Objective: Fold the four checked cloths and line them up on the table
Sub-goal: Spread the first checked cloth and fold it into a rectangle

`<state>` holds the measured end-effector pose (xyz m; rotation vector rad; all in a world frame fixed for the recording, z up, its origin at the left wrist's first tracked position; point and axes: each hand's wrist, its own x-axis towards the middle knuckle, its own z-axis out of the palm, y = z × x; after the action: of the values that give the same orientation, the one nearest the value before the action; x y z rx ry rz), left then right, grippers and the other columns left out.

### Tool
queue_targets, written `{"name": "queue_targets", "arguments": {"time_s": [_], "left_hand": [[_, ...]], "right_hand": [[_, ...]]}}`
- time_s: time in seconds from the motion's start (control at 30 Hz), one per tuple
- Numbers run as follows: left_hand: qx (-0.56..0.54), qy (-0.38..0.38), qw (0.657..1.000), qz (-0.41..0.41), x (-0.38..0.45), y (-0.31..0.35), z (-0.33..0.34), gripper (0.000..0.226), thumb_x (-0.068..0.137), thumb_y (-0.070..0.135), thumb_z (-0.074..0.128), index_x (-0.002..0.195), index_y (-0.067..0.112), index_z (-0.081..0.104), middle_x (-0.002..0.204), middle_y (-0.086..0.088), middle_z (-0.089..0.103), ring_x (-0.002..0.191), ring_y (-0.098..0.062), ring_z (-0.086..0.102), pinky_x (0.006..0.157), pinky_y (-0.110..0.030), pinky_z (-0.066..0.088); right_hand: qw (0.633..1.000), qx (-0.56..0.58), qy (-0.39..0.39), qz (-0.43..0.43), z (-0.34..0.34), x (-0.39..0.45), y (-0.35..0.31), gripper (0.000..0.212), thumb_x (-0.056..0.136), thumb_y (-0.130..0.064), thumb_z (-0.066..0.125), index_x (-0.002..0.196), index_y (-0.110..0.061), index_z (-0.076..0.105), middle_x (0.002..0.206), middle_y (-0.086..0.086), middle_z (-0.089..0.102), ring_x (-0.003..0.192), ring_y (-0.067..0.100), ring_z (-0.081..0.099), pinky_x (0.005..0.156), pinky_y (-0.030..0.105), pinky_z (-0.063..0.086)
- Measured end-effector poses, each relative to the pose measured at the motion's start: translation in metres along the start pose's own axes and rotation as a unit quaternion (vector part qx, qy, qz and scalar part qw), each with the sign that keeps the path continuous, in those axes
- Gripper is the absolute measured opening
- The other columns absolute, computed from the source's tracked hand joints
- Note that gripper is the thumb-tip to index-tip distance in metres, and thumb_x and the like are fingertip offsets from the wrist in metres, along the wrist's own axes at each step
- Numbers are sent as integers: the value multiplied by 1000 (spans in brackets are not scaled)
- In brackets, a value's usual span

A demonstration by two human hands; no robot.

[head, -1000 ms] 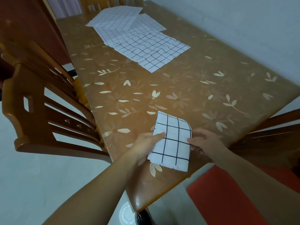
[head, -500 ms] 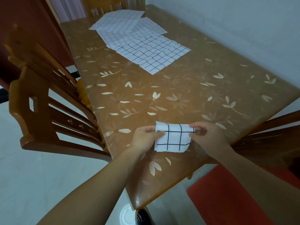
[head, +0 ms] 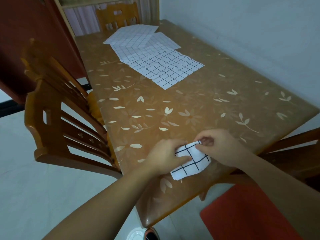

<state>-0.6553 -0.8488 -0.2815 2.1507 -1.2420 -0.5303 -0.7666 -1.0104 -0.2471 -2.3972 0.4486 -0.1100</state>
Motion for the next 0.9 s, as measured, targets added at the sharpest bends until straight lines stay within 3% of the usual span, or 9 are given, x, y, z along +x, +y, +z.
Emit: {"name": "queue_targets", "arguments": {"time_s": [0.1,0.2,0.3,0.4,0.53,0.6,0.7,0.77,0.9], "left_hand": [[-230,-37,969,-82,0,8,-6,17,88,18,69,71,19,66,65,8,67,58,-4,59,55,-22,45],[-380,-65,907,-167,-1,-3,-3,9,89,13,68,92,19,74,87,-4,76,76,-19,72,66,-28,55],[-410,-43,889,-200,-4,-19,12,20,86,9,70,106,14,71,91,-9,75,90,-26,70,76,-32,56],[-275,27,941,-194,-7,-36,34,33,80,12,77,108,25,65,84,3,68,104,-13,63,88,-22,49],[-21,-1,998,-64,-19,-51,57,46,85,36,59,131,31,53,132,7,56,122,-15,50,100,-37,43],[118,-34,992,-19,-25,-54,68,54,91,48,44,143,33,39,153,7,34,142,-17,27,113,-44,26],[235,-84,968,1,-30,-54,82,62,98,55,28,153,31,15,163,4,6,149,-18,-3,119,-48,-4],[263,-99,960,-1,-31,-56,89,64,99,56,22,154,29,5,163,2,-2,149,-19,-12,117,-50,-10],[269,-98,958,-4,-30,-59,95,65,99,56,17,155,28,1,163,0,-6,148,-21,-17,116,-51,-14]], "right_hand": [[987,144,10,70,-6,3,-7,13,82,-18,74,94,-23,72,80,0,71,72,11,67,69,20,53],[972,177,-59,141,-5,2,7,13,84,-26,73,97,-21,72,83,-5,74,78,7,69,77,25,55],[960,186,-65,201,12,-4,25,10,86,-19,72,95,-16,68,66,-14,67,59,-5,60,54,13,47],[947,204,-63,241,36,-6,43,19,89,-8,64,108,-9,68,87,3,70,69,9,64,52,20,52],[955,162,-18,249,66,-1,63,18,90,-1,58,101,-12,67,97,13,68,81,21,61,76,38,55],[948,182,24,259,78,-1,68,19,90,0,57,102,-11,66,97,13,68,75,16,60,65,27,51],[954,153,68,250,91,-1,71,21,91,-2,54,105,-14,64,86,-3,65,73,6,56,59,17,39],[973,56,58,215,92,-2,71,21,92,-7,51,107,-17,63,85,-8,60,76,6,54,64,20,40],[966,-246,79,-5,93,-9,77,39,88,-21,42,122,-16,59,122,0,60,107,23,57,83,39,49]]}}
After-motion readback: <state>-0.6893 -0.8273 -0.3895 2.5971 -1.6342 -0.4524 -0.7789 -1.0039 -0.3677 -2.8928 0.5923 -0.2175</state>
